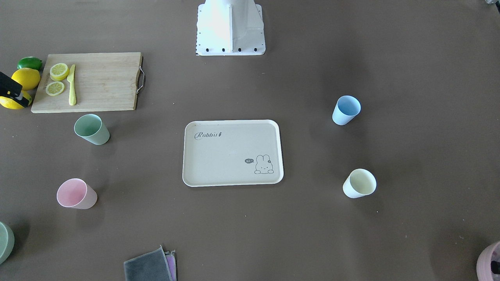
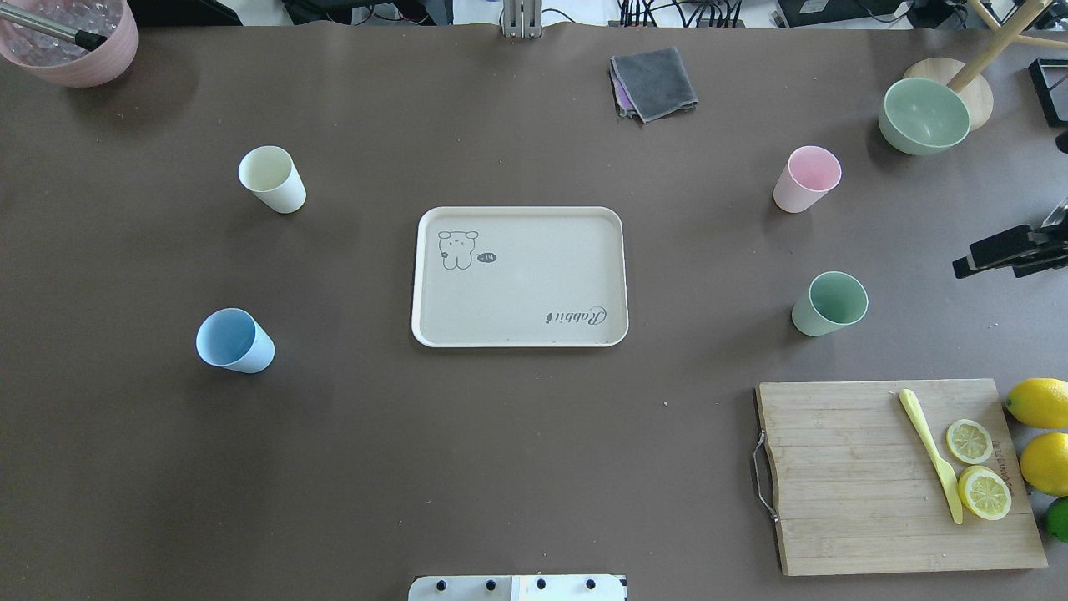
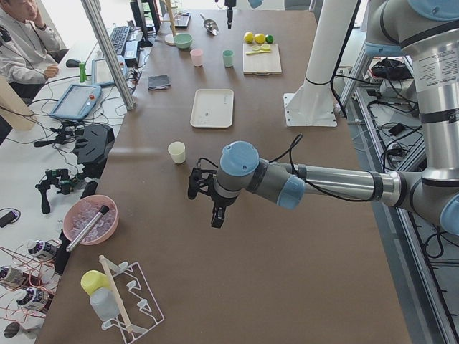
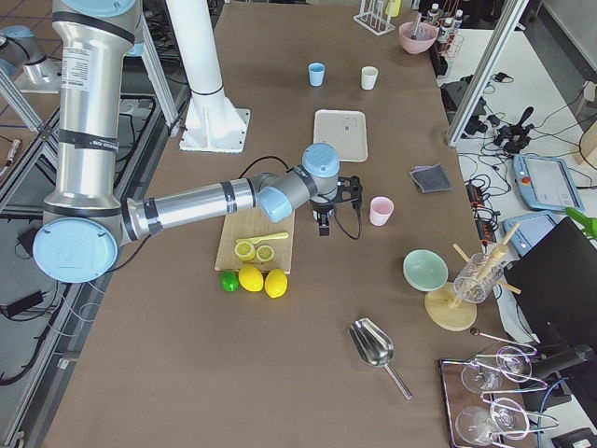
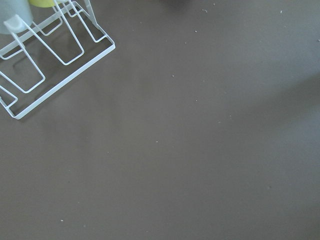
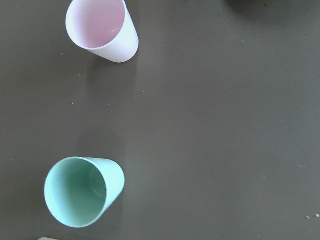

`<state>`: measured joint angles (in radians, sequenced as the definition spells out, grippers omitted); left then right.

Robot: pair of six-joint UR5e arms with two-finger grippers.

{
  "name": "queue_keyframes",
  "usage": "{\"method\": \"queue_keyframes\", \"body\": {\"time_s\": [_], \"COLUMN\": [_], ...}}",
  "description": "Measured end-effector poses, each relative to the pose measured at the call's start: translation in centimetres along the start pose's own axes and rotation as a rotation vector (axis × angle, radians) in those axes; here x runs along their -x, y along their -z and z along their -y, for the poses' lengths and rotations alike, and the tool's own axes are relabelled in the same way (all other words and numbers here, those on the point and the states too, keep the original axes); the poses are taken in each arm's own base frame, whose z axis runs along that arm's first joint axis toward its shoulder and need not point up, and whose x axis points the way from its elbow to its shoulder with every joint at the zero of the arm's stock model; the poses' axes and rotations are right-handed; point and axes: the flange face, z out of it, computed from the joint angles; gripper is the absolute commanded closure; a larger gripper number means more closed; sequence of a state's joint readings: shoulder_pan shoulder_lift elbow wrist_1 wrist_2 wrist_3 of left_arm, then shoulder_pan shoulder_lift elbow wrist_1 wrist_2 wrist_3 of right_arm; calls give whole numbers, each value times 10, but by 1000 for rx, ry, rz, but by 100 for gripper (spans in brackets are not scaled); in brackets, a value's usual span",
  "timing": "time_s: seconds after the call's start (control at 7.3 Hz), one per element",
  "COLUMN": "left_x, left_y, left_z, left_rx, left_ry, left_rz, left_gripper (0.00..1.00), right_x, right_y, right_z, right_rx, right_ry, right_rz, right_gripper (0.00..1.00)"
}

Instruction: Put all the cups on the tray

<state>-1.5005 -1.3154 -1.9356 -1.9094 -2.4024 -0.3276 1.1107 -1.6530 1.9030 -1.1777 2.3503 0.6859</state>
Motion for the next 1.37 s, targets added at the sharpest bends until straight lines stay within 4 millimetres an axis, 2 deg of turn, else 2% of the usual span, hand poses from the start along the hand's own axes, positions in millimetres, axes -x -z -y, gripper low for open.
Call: {"method": "queue_keyframes", "body": {"time_s": [0.14,0.27,0.55,0.96,1.1,1.23,1.37], "left_x": [-23,-38,-58,-70,-71,-70,-70], "left_y": [-4,-9,-20,-28,-29,-29,-30], "left_z": [6,13,23,26,26,26,26], "left_rx": [7,9,15,29,30,31,32], "left_ry": [15,19,13,19,19,19,19], "left_rz": [-9,-6,-3,-9,-9,-9,-8], "left_gripper": [2,2,2,2,2,2,2], "right_x": [35,54,56,45,44,44,44], "right_y": [-25,-44,-63,-82,-88,-91,-93], "right_z": [2,-1,-3,5,9,13,14], "right_rx": [16,29,49,68,72,76,79], "right_ry": [-9,-13,-26,-49,-55,-60,-66], "right_rz": [-9,-20,-40,-64,-69,-71,-69], "right_gripper": [11,13,19,21,32,59,91]}}
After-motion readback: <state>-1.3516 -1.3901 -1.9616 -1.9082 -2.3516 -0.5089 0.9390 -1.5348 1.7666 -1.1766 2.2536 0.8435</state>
